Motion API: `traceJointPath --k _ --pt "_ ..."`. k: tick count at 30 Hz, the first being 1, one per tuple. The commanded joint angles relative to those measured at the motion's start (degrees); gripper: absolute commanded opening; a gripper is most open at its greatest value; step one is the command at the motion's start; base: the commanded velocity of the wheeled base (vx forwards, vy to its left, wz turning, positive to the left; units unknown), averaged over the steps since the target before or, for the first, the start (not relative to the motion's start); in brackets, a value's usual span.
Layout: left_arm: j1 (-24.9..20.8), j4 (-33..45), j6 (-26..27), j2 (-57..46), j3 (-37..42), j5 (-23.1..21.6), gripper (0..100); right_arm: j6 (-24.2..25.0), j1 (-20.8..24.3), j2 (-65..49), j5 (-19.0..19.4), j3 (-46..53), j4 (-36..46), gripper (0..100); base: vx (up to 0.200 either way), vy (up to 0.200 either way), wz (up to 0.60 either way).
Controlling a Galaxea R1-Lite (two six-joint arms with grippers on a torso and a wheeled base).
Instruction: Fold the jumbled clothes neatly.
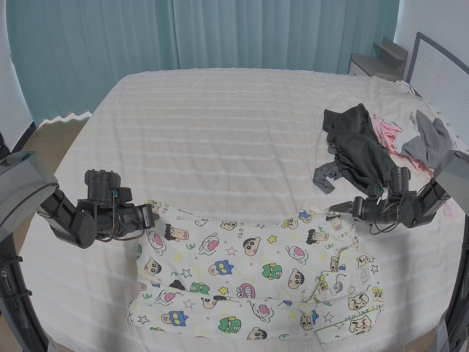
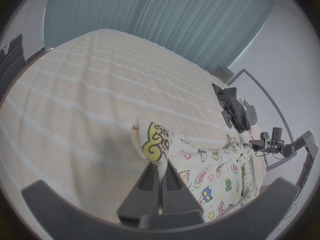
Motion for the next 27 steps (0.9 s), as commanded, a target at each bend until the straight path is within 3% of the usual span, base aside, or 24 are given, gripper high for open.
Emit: traceJointPath --k 1,19,20,27 --pt "-0.3 -0.05 -0.02 1.4 -0.24 0.05 0 0.36 1.2 5.16 0.42 -4.18 0.24 100 0.0 0.0 0.0" --pt "-0.65 -0.22 -0.1 1.04 0.11 0.14 0 0.63 3.13 4.37 0.77 -4.44 4.46 100 0.0 0.0 0.0" --pt "-0.65 -0.22 -0.1 1.04 0.11 0.14 0 0.63 3.13 4.37 0.77 -4.44 4.46 0 0.0 0.0 0.0" --pt "-0.56 -0.22 0.77 -0.1 0.91 0.4 0 0.45 1.37 1.74 0.95 -2.33 4.28 0 0.0 0.0 0.0"
